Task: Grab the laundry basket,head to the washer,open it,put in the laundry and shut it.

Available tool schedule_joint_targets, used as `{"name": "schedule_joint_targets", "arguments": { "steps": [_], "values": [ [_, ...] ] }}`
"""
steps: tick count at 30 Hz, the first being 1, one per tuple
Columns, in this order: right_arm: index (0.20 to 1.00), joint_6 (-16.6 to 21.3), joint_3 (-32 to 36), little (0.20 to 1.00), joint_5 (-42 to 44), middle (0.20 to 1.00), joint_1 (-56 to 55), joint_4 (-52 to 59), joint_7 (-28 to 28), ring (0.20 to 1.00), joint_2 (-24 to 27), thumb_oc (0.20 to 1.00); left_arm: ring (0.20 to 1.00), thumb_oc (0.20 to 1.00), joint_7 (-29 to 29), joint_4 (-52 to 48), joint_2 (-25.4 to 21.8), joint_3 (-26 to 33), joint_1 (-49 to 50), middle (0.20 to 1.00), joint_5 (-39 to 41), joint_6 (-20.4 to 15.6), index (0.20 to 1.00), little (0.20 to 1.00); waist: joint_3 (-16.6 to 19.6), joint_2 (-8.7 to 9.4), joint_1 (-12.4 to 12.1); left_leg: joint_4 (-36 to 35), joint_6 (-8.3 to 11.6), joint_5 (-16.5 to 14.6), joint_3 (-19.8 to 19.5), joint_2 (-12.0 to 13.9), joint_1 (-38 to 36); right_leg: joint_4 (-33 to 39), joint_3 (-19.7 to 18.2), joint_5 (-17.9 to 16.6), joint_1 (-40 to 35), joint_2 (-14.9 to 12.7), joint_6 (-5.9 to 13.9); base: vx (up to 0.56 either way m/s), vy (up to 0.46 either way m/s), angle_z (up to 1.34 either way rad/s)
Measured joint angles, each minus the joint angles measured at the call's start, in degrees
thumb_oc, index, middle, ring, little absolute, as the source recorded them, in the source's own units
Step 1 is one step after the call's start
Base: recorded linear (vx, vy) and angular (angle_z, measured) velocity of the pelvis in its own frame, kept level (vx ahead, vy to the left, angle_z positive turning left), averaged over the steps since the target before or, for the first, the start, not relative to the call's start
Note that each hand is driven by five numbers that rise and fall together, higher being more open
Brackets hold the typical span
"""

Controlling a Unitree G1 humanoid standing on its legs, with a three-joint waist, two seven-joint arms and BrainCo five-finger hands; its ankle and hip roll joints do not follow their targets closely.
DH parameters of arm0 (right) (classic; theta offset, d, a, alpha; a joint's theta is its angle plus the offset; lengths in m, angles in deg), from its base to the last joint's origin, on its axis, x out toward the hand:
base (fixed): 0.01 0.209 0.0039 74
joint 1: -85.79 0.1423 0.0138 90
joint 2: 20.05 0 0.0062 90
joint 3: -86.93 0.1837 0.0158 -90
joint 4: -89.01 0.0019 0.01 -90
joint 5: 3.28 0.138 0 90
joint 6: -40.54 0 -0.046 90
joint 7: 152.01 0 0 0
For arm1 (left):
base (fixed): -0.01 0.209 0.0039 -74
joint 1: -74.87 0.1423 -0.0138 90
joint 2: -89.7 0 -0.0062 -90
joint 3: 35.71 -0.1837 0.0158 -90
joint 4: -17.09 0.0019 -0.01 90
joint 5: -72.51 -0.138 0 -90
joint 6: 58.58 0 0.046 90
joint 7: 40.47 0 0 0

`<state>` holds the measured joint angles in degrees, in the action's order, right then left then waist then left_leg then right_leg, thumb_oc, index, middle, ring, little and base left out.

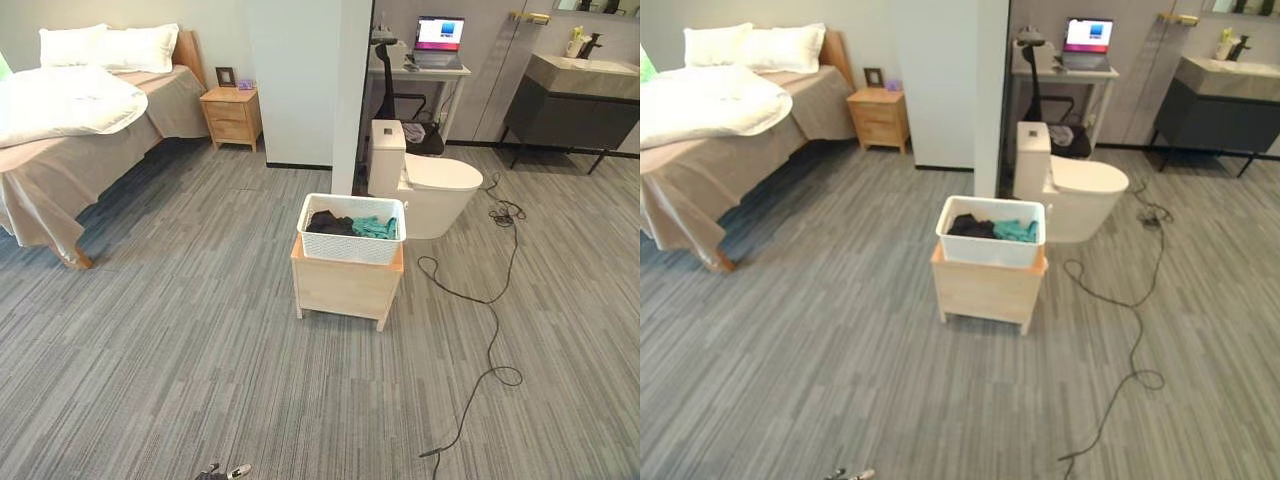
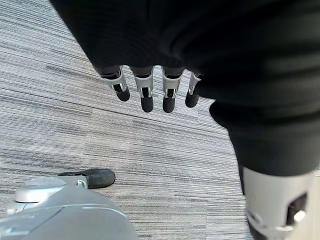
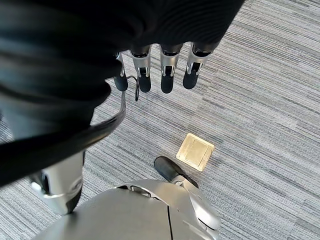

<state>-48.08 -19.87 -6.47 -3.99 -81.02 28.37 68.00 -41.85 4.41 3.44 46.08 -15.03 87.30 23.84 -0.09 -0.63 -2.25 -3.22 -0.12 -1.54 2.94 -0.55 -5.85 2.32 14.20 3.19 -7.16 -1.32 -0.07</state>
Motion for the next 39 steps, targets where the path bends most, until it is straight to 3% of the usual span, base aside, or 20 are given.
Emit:
{"name": "schedule_joint_targets", "arguments": {
  "steps": [11,14,17,19,22,24,26,27,30,31,32,33,34,35,36,38,39],
  "values": [
    [1.0,0.0,1.41,1.0,1.63,1.0,-0.36,-0.71,0.15,1.0,0.28,1.0,1.0,1.0,-0.1,-1.31,-0.02,-1.61,0.39,1.0,1.11,-0.02,1.0,1.0,0.06,-1.18,-0.06,0.21,0.52,0.32,-0.56,0.35,1.23,1.44,0.0,-0.34,0.02,0.78,-0.44,0.04,-0.112,0.02],
    [1.0,0.03,1.16,1.0,2.38,1.0,1.3,-1.6,0.18,1.0,0.16,1.0,1.0,1.0,-0.11,-1.96,0.14,-1.58,-0.01,1.0,2.23,-0.11,1.0,1.0,-2.29,-0.55,-0.23,5.56,2.05,0.55,-1.58,0.44,5.1,2.92,0.41,-0.67,0.18,1.37,-1.28,0.04,-0.205,0.22],
    [1.0,-0.02,-1.38,1.0,2.24,1.0,3.45,-1.58,0.67,1.0,0.17,1.0,1.0,1.0,-0.13,-2.02,0.15,-1.57,-2.36,1.0,2.78,-0.1,1.0,1.0,-6.95,2.13,-0.84,19.14,5.95,2.32,-3.2,-0.78,13.17,3.16,0.9,-1.13,0.21,0.05,-3.71,0.05,-0.081,0.25],
    [1.0,-0.06,-2.7,1.0,2.22,1.0,3.5,-1.78,0.89,1.0,0.03,1.0,1.0,1.0,-0.11,-1.94,0.17,-1.58,-1.76,1.0,2.78,0.05,1.0,1.0,-7.6,3.06,-1.56,23.31,6.51,2.56,-3.67,0.35,16.15,3.19,2.74,-1.43,-0.08,0.27,-4.32,0.07,-0.003,0.24],
    [1.0,-0.27,-3.02,1.0,2.28,1.0,3.3,-1.94,0.89,1.0,0.5,1.0,1.0,1.0,-0.08,-2.33,0.2,-1.6,-1.75,1.0,3.32,-0.1,1.0,1.0,-7.71,2.53,-1.59,18.07,6.81,2.82,-3.52,3.29,18.11,3.21,4.33,-0.24,0.4,1.52,-3.21,0.22,0.1,0.42],
    [1.0,-0.24,-3.57,1.0,2.29,1.0,5.3,-1.84,0.56,1.0,0.88,1.0,1.0,1.0,-0.05,-2.4,0.31,-1.63,-1.83,1.0,4.56,-0.16,1.0,1.0,-8.17,1.69,-1.94,3.51,7.77,5.73,-3.57,5.27,18.03,3.19,3.82,-0.42,2.07,2.5,-2.73,0.28,0.142,-0.03],
    [1.0,0.08,-3.68,1.0,2.33,1.0,6.91,-1.74,-0.12,1.0,1.1,1.0,1.0,1.0,0.02,-2.4,0.78,-1.61,-1.74,1.0,5.05,-0.17,1.0,1.0,-8.17,0.15,-2.53,-2.6,9.09,7.77,-4.01,7.1,19.15,3.24,3.24,-0.04,2.43,4.19,-2.63,0.41,0.199,-0.24],
    [1.0,0.07,-3.6,1.0,2.36,1.0,7.85,-2.02,-0.14,1.0,1.06,1.0,1.0,1.0,0.04,-2.36,1.2,-1.58,-2.22,1.0,5.29,-0.56,1.0,1.0,-8.16,-0.3,-4.0,-2.57,9.59,8.9,-3.93,7.58,21.34,3.24,2.16,0.56,2.26,4.96,-2.91,0.43,0.21,-0.4],
    [1.0,0.15,-2.71,1.0,2.38,1.0,6.91,-2.83,-0.05,1.0,0.58,1.0,1.0,1.0,0.0,-2.04,1.27,-0.34,-1.54,1.0,5.51,-0.97,1.0,1.0,-7.45,0.49,-5.33,-0.79,7.82,10.32,-2.45,7.59,21.15,3.22,0.22,3.13,-1.15,4.75,-2.57,0.58,0.302,-0.38],
    [1.0,0.19,-0.77,1.0,2.41,1.0,4.47,-5.18,-0.07,1.0,-0.01,1.0,1.0,1.0,-0.01,-1.48,1.0,1.76,-1.25,1.0,5.47,-1.02,1.0,1.0,-6.45,2.25,-5.47,9.26,5.54,8.86,-1.08,5.86,21.88,0.93,0.39,6.57,-4.15,2.56,-0.42,0.56,0.35,-0.08],
    [1.0,0.02,-0.75,1.0,2.41,1.0,3.88,-6.26,-0.05,1.0,-0.37,1.0,1.0,1.0,0.0,-1.21,0.82,2.47,-0.97,1.0,5.48,-1.04,1.0,1.0,-5.79,3.08,-5.71,11.36,4.69,8.31,-0.43,5.25,21.91,-0.16,0.36,8.13,-4.3,1.48,-0.05,0.54,0.378,-0.08],
    [1.0,-0.18,-0.99,1.0,2.41,1.0,0.75,-8.43,0.32,1.0,-0.85,1.0,1.0,1.0,-0.05,0.47,-0.06,2.21,-1.08,1.0,5.32,-0.98,1.0,1.0,-3.42,5.66,-6.29,13.86,0.95,5.77,0.48,1.33,20.43,-5.48,0.6,11.38,-4.53,-2.17,2.49,0.5,0.396,-0.1],
    [1.0,-0.26,-1.15,1.0,2.4,1.0,-0.68,-8.57,0.47,1.0,-0.32,1.0,1.0,1.0,0.0,0.43,0.32,1.91,-0.25,1.0,5.32,-0.89,1.0,1.0,-2.66,4.31,-5.82,11.88,-0.47,2.62,0.86,1.19,17.5,-15.06,1.46,12.5,-2.13,-3.22,3.29,0.31,0.308,0.13],
    [1.0,-0.29,-0.85,1.0,2.42,1.0,-1.84,-7.41,0.68,1.0,0.37,1.0,1.0,1.0,-0.08,-0.12,-0.03,0.32,-0.19,1.0,5.06,-1.05,1.0,1.0,-1.78,3.91,-4.65,9.4,-1.66,3.15,0.66,0.66,15.48,-24.69,0.5,11.59,2.1,-5.38,3.79,0.31,0.286,0.17],
    [1.0,-0.48,-0.7,1.0,2.48,1.0,-1.64,-6.99,0.87,1.0,0.51,1.0,1.0,1.0,-0.11,-1.14,-0.37,0.02,-0.36,1.0,4.86,-1.12,1.0,1.0,-1.61,3.94,-4.66,7.85,-2.13,2.9,0.79,0.42,14.12,-29.96,-0.09,10.03,5.03,-6.51,4.08,0.21,0.182,0.08],
    [1.0,-0.44,0.62,1.0,3.2,1.0,-0.64,-4.18,0.96,1.0,0.82,1.0,1.0,1.0,-0.04,-2.09,-2.39,-2.24,-2.24,1.0,4.77,-1.23,1.0,1.0,-1.94,4.03,-3.15,6.14,-3.88,1.7,0.4,-1.71,11.38,-44.89,-1.44,8.77,12.73,-11.03,6.09,0.4,0.19,0.02],
    [1.0,-0.38,1.52,1.0,3.62,1.0,-0.01,-2.86,1.01,1.0,1.63,1.0,1.0,1.0,-0.04,-2.07,-2.78,-2.07,-3.4,1.0,4.39,-1.23,1.0,1.0,-2.78,2.92,-2.99,5.01,-5.29,0.72,0.36,-2.22,8.86,-47.39,-1.84,8.52,14.7,-12.37,6.47,0.54,0.148,0.01]
  ]
}}
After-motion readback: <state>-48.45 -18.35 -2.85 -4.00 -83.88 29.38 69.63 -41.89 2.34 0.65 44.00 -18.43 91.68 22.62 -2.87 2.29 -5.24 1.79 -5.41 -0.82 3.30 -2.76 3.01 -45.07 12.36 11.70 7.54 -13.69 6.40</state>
